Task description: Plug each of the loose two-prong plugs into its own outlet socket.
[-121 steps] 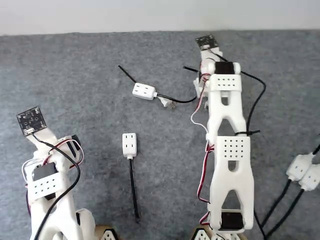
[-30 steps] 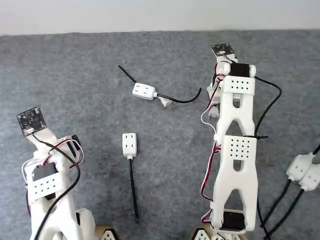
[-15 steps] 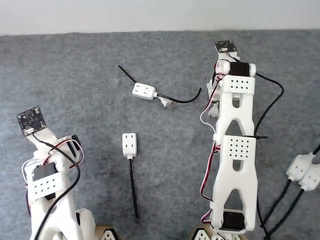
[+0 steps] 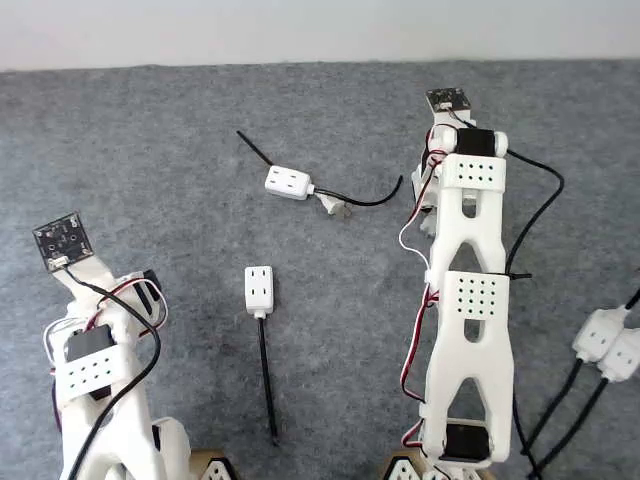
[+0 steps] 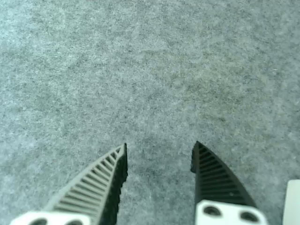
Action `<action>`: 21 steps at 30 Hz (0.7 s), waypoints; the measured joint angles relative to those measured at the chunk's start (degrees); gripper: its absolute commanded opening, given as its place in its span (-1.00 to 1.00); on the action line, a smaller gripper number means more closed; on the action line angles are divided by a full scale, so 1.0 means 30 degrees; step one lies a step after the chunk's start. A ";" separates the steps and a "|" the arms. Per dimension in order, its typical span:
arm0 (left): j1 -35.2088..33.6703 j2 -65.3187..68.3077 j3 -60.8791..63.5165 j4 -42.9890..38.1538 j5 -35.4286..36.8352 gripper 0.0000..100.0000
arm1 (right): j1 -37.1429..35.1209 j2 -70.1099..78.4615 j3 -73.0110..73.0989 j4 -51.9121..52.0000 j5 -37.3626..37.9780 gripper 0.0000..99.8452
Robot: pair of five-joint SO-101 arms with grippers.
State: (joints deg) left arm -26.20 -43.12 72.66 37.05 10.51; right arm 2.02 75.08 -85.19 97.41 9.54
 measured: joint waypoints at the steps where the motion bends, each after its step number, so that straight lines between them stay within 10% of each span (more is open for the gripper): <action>1: 0.0000 0.0000 0.0000 0.0000 0.0000 -0.58 | 0.0000 0.0000 0.0000 0.0000 0.0000 -0.84; 21: 0.0000 0.0000 0.0000 0.0000 0.0000 -0.58 | -0.0703 0.0059 -0.0088 0.0762 0.2403 -0.84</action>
State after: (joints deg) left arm -26.20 -43.12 72.66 37.05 10.51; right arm -0.09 75.25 -85.45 99.69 16.75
